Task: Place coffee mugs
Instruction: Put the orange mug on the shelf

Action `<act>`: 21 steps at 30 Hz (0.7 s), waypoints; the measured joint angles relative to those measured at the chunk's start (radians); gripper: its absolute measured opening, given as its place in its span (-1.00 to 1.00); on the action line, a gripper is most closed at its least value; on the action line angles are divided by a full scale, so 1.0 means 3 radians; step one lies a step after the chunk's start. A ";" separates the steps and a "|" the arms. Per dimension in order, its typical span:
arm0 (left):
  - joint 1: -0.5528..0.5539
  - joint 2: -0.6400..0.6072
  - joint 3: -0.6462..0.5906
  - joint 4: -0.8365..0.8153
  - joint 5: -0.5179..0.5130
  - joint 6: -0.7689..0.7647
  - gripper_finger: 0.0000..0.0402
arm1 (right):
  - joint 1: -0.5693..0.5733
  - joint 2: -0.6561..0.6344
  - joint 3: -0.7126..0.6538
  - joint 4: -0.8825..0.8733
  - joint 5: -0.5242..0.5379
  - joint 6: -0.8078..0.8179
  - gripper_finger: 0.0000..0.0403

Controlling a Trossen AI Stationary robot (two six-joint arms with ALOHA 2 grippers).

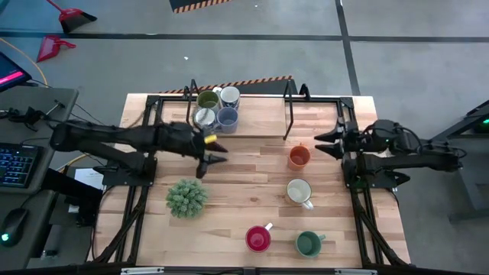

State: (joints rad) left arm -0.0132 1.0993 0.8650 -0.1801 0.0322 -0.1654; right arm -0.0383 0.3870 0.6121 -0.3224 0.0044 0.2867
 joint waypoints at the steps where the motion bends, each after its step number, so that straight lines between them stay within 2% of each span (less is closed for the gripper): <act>1: 0.0046 -0.0080 0.0014 -0.0073 -0.0001 0.0038 -0.30 | 0.0000 0.0020 0.0064 -0.0086 0.0047 0.0000 -0.23; 6: 0.0156 -0.0281 0.0024 -0.0223 0.0141 0.0104 -0.30 | 0.0000 0.0076 0.0243 -0.0207 0.0164 -0.0090 -0.12; 13: 0.0153 -0.0270 0.0024 0.0037 0.0206 0.0168 -0.30 | 0.0000 0.0080 0.0298 -0.0141 0.0178 -0.0561 -0.11; 17: 0.0171 -0.0267 0.0024 0.0161 0.0099 0.0444 -0.30 | 0.0000 0.0080 0.0298 -0.0129 0.0176 -0.0367 -0.11; 21: 0.0273 -0.0230 0.0024 0.0197 0.0084 0.0357 -0.30 | 0.0000 0.0080 0.0298 -0.0137 0.0159 -0.0138 -0.11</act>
State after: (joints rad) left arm 0.0686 1.0304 0.8722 -0.1209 0.0574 -0.0583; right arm -0.0383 0.4111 0.7013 -0.3634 0.0520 0.2453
